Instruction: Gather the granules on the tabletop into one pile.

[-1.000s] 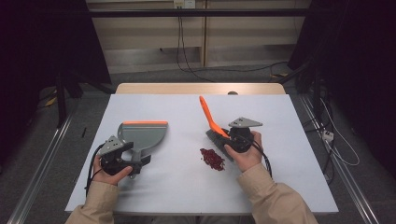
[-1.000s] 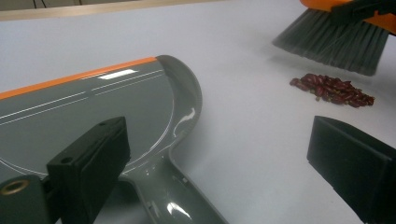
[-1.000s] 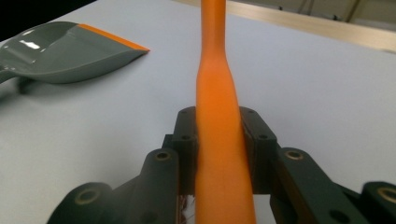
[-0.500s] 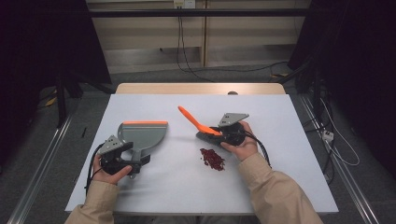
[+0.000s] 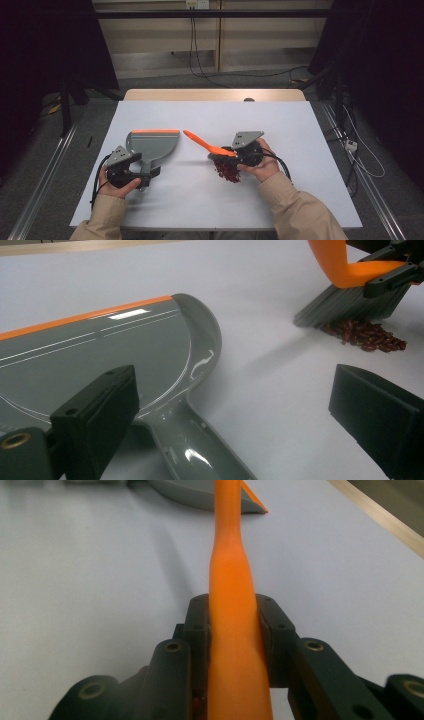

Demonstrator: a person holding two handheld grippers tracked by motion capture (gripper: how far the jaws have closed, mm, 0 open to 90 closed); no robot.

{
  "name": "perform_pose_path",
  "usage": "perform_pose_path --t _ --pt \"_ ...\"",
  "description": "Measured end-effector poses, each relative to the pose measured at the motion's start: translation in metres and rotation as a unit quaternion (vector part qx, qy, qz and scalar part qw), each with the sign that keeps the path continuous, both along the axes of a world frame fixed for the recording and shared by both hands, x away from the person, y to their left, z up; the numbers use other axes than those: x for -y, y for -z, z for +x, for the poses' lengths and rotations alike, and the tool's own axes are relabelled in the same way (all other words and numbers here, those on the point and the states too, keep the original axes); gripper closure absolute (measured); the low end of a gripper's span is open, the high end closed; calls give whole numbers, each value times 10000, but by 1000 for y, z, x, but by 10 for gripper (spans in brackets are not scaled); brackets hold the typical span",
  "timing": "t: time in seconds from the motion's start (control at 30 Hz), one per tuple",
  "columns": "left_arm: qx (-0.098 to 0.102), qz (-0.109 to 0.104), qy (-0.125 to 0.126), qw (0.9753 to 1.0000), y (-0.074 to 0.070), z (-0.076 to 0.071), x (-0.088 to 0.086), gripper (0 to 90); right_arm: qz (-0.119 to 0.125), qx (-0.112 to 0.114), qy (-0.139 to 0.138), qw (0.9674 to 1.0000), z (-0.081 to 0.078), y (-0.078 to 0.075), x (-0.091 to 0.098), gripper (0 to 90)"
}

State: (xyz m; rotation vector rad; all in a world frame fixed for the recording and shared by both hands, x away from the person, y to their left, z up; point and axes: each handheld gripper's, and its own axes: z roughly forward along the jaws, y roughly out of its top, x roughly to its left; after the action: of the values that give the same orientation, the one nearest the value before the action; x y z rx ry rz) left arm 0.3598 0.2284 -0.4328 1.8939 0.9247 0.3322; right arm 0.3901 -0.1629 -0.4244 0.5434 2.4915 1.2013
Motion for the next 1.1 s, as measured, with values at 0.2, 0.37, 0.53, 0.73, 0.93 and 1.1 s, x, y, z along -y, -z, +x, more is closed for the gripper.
perform_pose_path --t 0.2,0.37,0.53,0.73,0.93,1.1 --pt "-68 39 -78 9999 0 0 0 64 189 101 157 9996 3 -4 8 714" --pt "-182 160 -217 9995 2 1 -2 96 450 16 393 9982 2 -7 17 714" --pt "-387 360 -466 9975 5 1 -6 152 574 18 570 9967 0 -12 21 714" --pt "-648 613 -733 9933 7 1 -16 258 687 -6 656 9955 -2 -13 23 714" --pt "-753 876 -804 9900 5 5 -25 458 770 -33 740 9943 -4 -13 26 714" --pt "-797 1170 -674 9876 5 18 -20 538 754 -49 845 9936 -5 -13 32 714"
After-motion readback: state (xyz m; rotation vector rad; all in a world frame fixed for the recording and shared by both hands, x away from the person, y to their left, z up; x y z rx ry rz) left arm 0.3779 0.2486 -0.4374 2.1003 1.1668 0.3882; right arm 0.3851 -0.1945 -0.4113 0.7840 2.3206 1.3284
